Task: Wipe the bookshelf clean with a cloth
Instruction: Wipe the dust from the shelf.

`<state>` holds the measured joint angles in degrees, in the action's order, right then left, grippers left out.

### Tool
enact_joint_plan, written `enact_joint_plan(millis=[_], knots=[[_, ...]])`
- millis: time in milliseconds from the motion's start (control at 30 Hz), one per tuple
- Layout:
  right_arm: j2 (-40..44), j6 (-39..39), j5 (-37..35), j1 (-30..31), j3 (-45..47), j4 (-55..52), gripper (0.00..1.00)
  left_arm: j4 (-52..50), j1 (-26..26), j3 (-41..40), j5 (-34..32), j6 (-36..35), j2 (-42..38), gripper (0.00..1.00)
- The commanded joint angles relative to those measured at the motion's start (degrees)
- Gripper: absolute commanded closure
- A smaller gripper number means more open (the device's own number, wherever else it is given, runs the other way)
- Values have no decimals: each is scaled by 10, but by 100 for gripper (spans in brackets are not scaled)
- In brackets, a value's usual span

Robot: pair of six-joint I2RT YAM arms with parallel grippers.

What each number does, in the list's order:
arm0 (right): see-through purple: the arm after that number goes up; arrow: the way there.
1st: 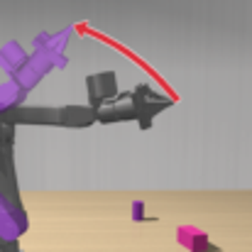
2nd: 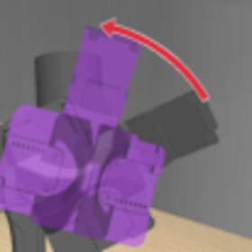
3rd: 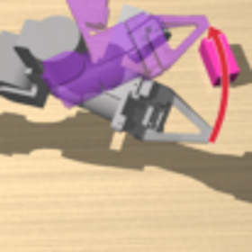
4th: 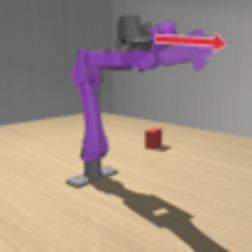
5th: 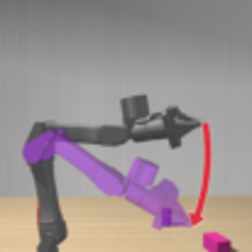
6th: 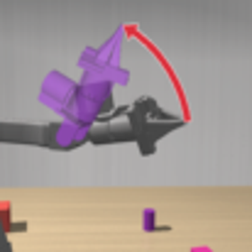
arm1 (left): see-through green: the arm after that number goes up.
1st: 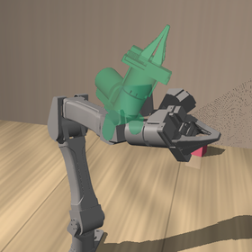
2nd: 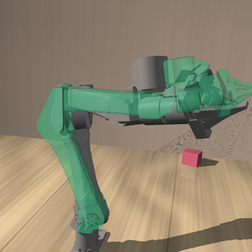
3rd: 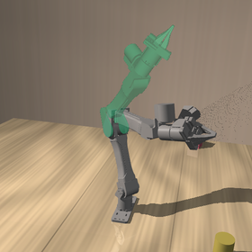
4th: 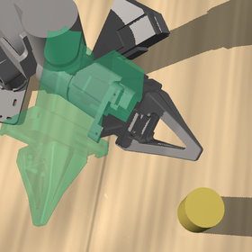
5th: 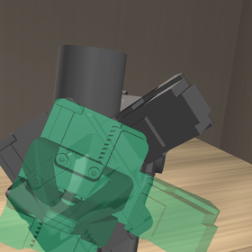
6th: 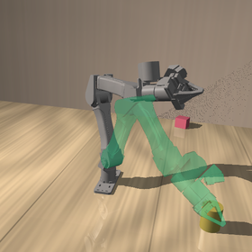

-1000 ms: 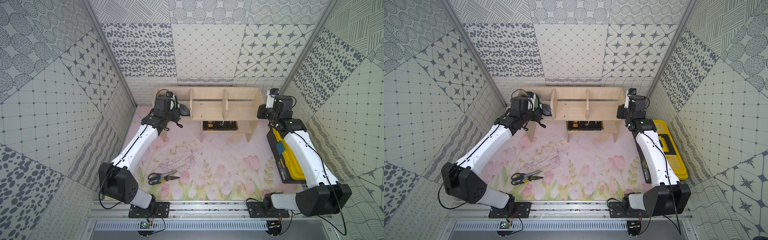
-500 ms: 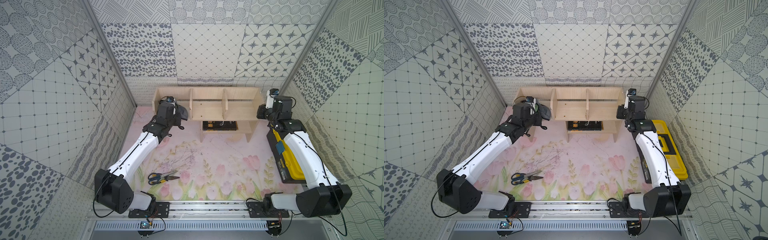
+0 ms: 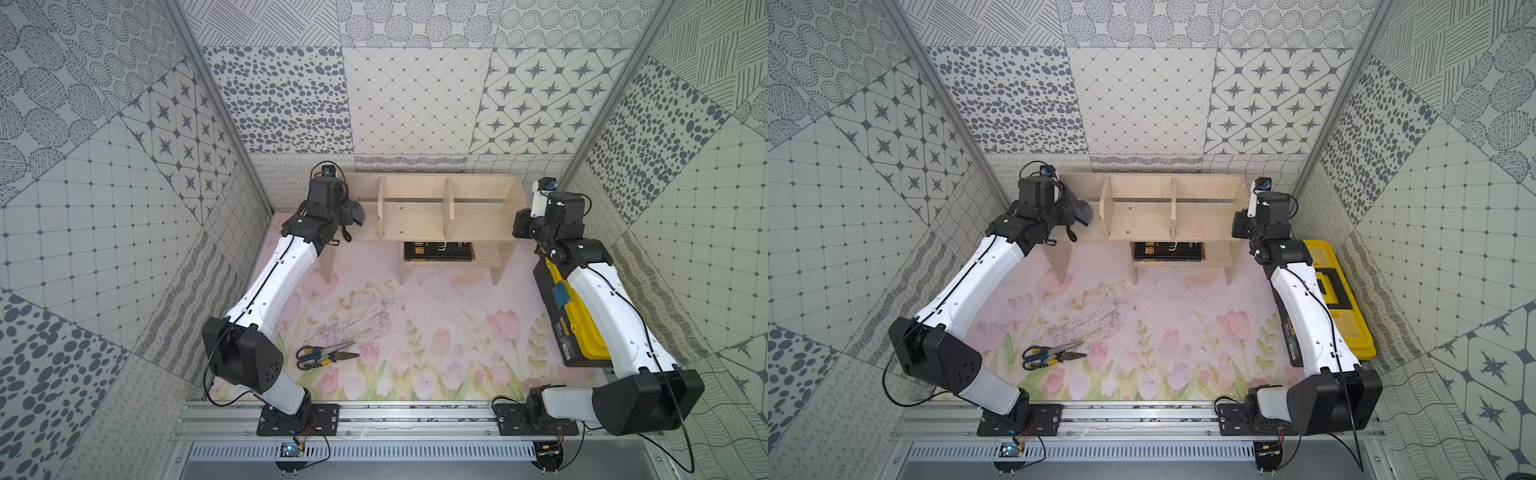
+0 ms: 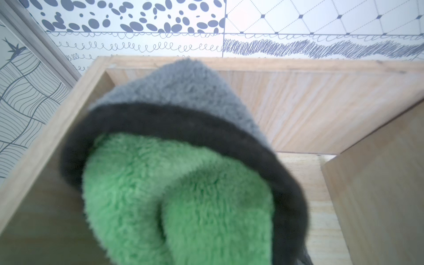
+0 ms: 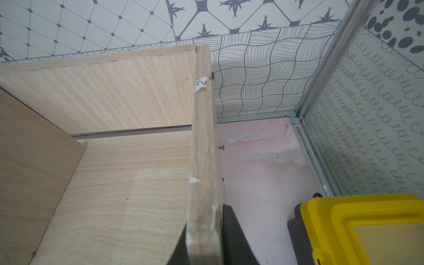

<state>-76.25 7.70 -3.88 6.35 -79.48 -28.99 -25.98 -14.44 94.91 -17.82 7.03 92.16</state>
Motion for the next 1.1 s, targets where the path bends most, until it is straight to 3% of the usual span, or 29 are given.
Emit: enact_joint_plan(millis=[0,300,400,633,767,833,933,1067], knots=[[-6,103,138,33,12,22,100,70,-6,3,124,8,0,100],[-10,100,141,33,8,24,100,123,-60,-48,277,-34,-17,100],[-8,100,141,33,7,25,100,98,-68,-81,228,-40,-29,100],[-7,97,137,33,10,24,100,35,-41,-159,27,11,-66,100],[-6,96,137,32,10,24,100,7,-16,-154,-5,13,-68,100],[-7,97,136,33,12,24,100,-11,-15,-141,22,7,-61,100],[-6,100,139,33,14,27,100,22,-25,-131,122,2,-58,100],[-3,100,140,33,17,30,100,26,-43,-62,149,-1,-32,100]])
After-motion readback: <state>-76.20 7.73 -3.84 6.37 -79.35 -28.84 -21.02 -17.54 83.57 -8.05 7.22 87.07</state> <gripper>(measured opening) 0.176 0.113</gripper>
